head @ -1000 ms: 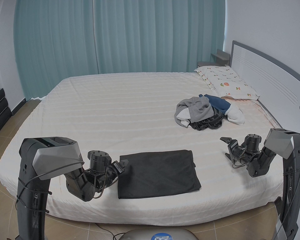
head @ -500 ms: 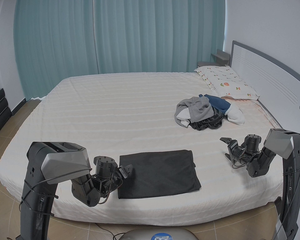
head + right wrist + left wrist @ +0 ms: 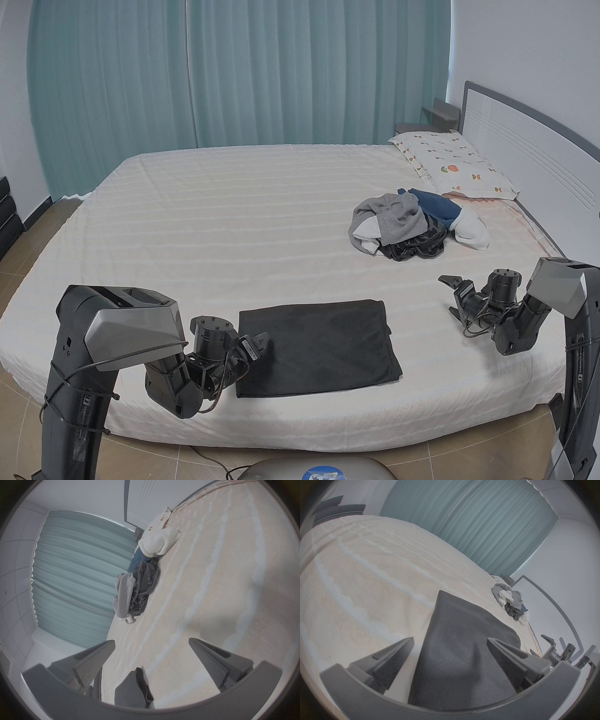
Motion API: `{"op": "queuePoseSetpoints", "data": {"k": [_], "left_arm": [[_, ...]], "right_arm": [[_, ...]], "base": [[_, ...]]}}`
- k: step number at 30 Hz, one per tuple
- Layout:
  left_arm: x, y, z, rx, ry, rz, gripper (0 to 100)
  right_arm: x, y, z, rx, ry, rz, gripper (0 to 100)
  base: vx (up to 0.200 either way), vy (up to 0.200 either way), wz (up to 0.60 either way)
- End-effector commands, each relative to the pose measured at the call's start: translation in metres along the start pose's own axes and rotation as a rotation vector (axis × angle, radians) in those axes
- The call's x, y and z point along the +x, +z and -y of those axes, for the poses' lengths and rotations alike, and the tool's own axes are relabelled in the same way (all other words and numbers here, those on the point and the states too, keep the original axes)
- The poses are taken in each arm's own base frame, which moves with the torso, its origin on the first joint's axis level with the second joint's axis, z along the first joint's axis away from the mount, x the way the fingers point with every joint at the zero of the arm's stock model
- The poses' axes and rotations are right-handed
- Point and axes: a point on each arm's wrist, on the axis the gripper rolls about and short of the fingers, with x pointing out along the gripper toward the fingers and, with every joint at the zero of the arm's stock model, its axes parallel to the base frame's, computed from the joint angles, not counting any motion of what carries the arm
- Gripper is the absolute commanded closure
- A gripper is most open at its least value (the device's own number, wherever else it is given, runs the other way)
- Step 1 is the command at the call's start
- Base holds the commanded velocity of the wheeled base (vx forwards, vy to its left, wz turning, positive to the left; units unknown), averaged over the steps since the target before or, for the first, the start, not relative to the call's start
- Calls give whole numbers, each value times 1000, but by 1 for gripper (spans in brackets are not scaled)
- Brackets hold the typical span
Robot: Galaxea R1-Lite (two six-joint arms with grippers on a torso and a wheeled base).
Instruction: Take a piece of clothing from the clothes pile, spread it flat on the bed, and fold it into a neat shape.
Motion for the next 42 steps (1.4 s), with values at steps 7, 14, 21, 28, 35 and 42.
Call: {"op": "queuePoseSetpoints", "data": {"k": [7, 14, 21, 28, 35, 42], "left_arm": [[-1, 0, -2, -3, 6, 0, 100], [-3, 4, -4, -4, -11, 35, 100], [-3, 4, -4, -1, -12, 36, 100], [-3, 9, -7, -9, -5, 46, 100], [-2, 11, -9, -19, -3, 51, 100], [-1, 13, -11, -25, 2, 57, 100]], "right_arm": [[0, 0, 0, 1, -1, -1, 0], [0, -1, 1, 1, -2, -1, 0], [0, -1, 1, 1, -2, -1, 0], [0, -1, 1, -1, -1, -3, 0], [0, -1, 0, -1, -2, -3, 0], [0, -1, 1, -1, -1, -3, 0]], "base": [[0, 0, 0], [0, 0, 0], [0, 0, 0], [0, 0, 0], [0, 29, 0], [0, 200, 0]]}}
